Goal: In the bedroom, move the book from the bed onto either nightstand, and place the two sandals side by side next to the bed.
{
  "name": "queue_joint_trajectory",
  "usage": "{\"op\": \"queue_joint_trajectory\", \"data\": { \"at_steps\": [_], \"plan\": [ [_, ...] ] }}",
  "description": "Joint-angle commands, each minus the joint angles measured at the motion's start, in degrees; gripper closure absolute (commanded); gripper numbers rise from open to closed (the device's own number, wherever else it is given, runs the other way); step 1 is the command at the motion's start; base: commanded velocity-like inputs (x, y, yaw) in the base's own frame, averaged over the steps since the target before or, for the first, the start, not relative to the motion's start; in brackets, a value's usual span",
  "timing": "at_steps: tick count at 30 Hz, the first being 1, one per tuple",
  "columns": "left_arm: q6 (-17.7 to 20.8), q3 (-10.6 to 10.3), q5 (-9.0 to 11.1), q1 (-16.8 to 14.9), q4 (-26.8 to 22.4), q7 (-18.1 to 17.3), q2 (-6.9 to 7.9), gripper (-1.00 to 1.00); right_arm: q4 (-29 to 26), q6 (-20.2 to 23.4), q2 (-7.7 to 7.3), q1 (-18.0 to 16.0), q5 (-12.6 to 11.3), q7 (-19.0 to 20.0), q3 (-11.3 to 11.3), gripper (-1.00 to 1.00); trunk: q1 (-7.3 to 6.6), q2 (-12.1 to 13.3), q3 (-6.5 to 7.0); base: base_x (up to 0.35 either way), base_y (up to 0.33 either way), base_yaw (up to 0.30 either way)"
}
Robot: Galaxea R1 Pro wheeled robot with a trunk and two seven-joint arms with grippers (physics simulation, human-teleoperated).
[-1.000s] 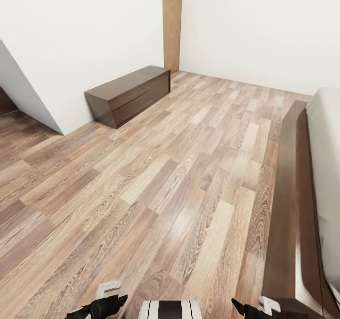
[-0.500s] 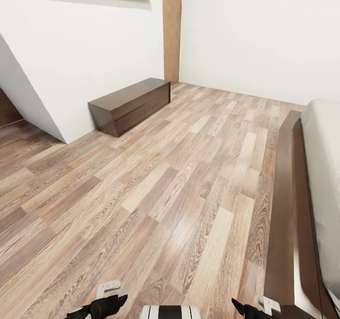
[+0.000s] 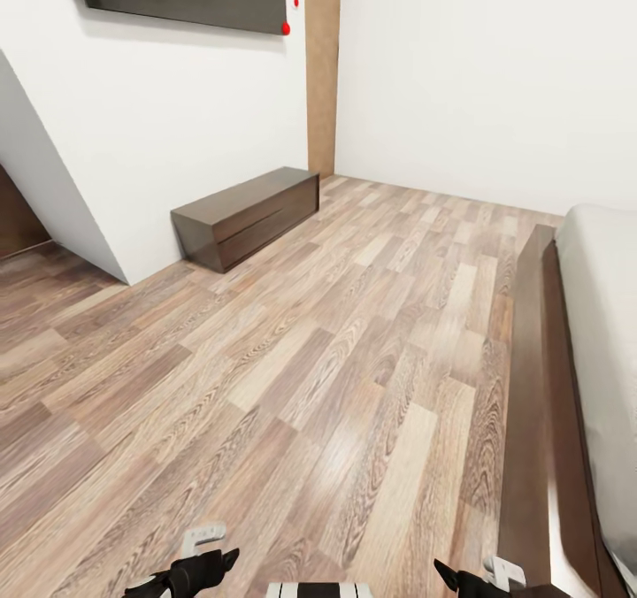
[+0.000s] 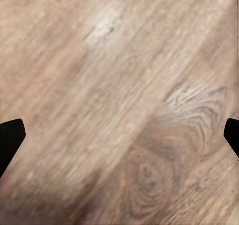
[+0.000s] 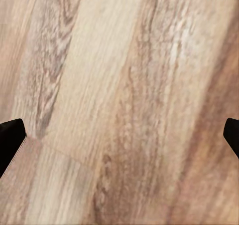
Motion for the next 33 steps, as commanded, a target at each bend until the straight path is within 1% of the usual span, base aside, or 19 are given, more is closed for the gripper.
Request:
{"op": "queue_joint_trajectory", "data": {
  "at_steps": [1,33],
  "plan": [
    [-0.03,0.43,0.14,-0.04,0.09,-0.37,-0.01,-1.0,0.24,-0.38,0.01,-0.09,-0.43,0.28,0.49,-1.0,-0.03,0.0,0.19,0.0,0.0,0.0],
    [-0.04,0.43,0.14,-0.04,0.09,-0.37,-0.03,-1.0,0.32,-0.38,0.03,-0.09,-0.42,0.28,0.49,-1.0,-0.86,0.43,7.28,0.0,0.0,0.0]
  ]
}}
